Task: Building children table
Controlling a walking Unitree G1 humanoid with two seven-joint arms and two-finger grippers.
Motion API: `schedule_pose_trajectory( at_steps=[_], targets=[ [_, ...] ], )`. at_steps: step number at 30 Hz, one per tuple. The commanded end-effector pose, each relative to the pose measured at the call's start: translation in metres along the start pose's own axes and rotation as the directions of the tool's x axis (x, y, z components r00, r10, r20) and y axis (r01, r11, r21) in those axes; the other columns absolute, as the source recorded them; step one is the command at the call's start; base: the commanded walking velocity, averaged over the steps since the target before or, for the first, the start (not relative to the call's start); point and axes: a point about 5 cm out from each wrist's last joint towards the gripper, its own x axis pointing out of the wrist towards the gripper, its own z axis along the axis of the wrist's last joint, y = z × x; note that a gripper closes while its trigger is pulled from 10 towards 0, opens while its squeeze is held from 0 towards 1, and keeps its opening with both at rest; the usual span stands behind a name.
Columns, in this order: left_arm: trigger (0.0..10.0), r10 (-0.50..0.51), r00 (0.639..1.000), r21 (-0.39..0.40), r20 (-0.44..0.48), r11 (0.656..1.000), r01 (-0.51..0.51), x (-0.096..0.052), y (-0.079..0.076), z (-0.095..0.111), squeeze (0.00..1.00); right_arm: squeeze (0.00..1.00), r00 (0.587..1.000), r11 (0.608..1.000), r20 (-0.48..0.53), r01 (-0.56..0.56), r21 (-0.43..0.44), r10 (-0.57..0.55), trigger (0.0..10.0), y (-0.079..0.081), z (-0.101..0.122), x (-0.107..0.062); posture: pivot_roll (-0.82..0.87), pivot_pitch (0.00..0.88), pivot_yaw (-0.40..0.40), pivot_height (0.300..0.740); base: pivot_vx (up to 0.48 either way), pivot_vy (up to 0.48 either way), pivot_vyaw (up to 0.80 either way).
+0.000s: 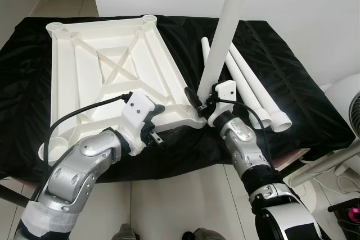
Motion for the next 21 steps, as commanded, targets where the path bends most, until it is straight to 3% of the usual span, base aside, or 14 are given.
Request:
schedule_pose_trajectory(
  at_steps=[1,10,13,16,21],
  targets=[
    [10.0,-0.017,1.0,0.006,0.001,1.0,0.017,-0.001,-0.002,0.002,0.0,0.0,0.99,0.996,-0.126,0.077,0.044,-0.071,10.0,-0.005,-0.027,-0.014,0.03,0.08,-0.045,0.74,0.0,0.0,0.0],
    [10.0,-0.045,0.999,0.0,0.001,0.999,0.045,0.0,-0.008,0.001,0.0,0.0,0.975,0.971,-0.087,0.215,0.106,-0.206,10.0,0.003,-0.023,-0.011,0.03,0.075,-0.053,0.74,0.0,0.0,0.0],
    [10.0,-0.047,0.999,-0.003,0.004,0.999,0.047,0.002,-0.009,0.001,0.0,0.0,0.943,0.938,-0.106,0.328,0.116,-0.317,10.0,0.012,-0.022,-0.006,0.03,0.069,-0.057,0.74,0.0,0.0,0.0],
    [10.0,-0.048,0.999,-0.003,0.006,0.999,0.048,0.003,-0.01,0.0,0.0,0.0,0.882,0.874,-0.119,0.469,0.125,-0.456,10.0,0.021,-0.017,0.001,0.03,0.061,-0.061,0.74,0.0,0.0,0.0],
    [10.0,-0.049,0.999,-0.005,0.01,0.999,0.049,0.005,-0.011,0.0,0.0,0.0,0.842,0.841,-0.134,0.534,0.082,-0.522,10.0,0.023,-0.013,0.006,0.02,0.058,-0.065,0.74,0.0,0.0,0.0]
  ],
)
